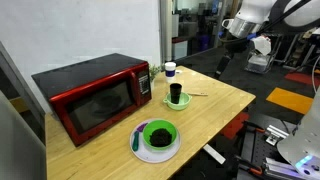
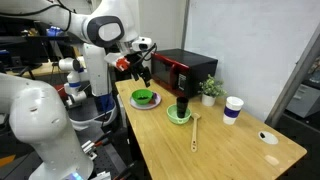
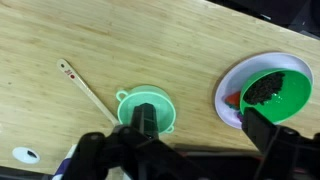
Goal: Remove the black cup from the light green pot, use the ladle to scoop out some of the contents in the green bowl into the pot
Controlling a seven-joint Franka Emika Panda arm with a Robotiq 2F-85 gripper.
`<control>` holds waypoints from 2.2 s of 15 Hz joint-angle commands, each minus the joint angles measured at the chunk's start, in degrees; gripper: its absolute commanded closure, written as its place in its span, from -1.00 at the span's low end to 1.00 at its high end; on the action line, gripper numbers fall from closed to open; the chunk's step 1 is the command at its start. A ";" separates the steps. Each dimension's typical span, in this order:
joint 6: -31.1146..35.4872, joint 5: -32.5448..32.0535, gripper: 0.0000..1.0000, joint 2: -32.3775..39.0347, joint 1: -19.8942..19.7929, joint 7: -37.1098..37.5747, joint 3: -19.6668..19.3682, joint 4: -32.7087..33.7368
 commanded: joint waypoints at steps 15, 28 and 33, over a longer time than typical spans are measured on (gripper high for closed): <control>-0.72 -0.20 -1.00 0.49 0.21 0.17 -0.20 -1.54; -0.72 -0.20 -1.00 0.49 0.21 0.17 -0.20 -1.54; -2.43 0.87 -1.00 -2.39 0.22 -1.14 -2.46 3.81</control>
